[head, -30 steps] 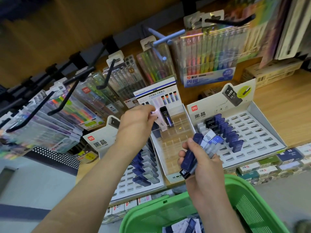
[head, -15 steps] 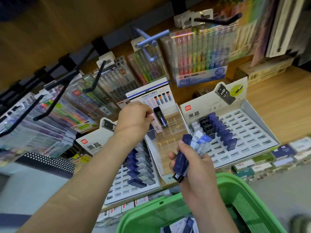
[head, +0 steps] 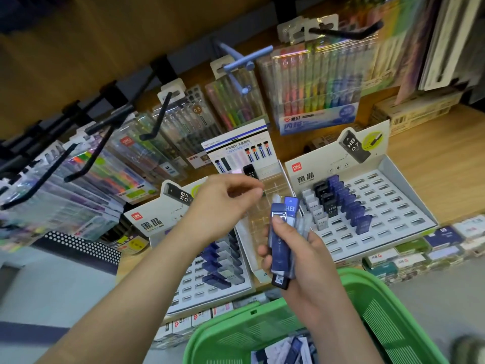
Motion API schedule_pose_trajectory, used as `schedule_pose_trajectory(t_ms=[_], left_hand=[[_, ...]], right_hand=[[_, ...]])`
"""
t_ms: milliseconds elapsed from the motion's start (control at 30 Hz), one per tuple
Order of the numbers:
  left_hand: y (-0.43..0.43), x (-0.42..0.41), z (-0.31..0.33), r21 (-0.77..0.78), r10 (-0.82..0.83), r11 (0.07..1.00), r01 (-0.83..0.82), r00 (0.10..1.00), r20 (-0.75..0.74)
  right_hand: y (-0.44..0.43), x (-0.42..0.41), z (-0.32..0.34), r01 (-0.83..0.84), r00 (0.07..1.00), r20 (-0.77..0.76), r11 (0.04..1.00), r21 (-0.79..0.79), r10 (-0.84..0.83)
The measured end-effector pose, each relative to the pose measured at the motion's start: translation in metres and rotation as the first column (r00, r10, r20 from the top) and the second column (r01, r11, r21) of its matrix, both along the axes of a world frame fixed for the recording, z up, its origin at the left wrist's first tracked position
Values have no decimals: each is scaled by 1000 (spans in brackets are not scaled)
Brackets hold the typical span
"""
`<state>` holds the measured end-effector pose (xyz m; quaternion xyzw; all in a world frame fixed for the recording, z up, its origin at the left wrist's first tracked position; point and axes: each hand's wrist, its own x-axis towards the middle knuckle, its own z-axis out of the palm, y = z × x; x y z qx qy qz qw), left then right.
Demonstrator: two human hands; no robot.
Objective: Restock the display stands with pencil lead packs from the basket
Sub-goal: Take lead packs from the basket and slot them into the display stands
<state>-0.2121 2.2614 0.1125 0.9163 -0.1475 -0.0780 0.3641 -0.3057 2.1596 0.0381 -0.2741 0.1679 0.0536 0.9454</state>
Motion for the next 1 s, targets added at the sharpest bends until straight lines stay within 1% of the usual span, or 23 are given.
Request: schedule_pose_trajectory(t_ms=[33,67,133,200,333,433,533,633,767,833,900,967,1000], left_hand=[[-1,-7,3,-72,-47,997,38,990,-131],[-1,-12,5,-119,-93,991,68,970,-222],[-1,-17,9,-177,-153,979,102,940,-305],[0,-20,11,-198,-197,970,137,927,-320],[2,-22,15,-187,-226,966,176,929,-292],[4,-21,14,-235,-228,961,149,905,-360],[4,-20,14,-247,-198,963,111,909,-366],[4,-18,14,-266,-105,964,17,942,-320],[12,-8,20,-310,98,937,-165,971,-219],[18,-1,22,-283,201,933,-220,975,-94],[24,6,22,-249,277,934,-256,959,57],[29,11,22,-177,320,941,-288,927,195],[31,13,20,-142,328,943,-301,914,241]], right_hand=[[0,-1,1,-27,1000,9,1000,4,27],[0,-1,2,-57,998,20,998,13,56],[-2,-3,3,-115,992,47,993,35,113],[-3,-4,3,-151,987,55,988,38,149],[-5,-8,1,-175,984,46,983,47,173],[-5,-8,2,-186,982,31,982,35,185],[-8,-8,1,-190,982,7,981,27,190],[-15,-9,1,-181,983,-14,982,59,182],[-20,-9,1,-139,990,1,990,27,139],[-21,-8,1,-103,995,3,994,23,103],[-21,-8,0,-78,997,-3,997,23,78],[-20,-7,-1,-56,998,-9,998,28,57],[-19,-7,-2,-45,999,-17,998,32,46]])
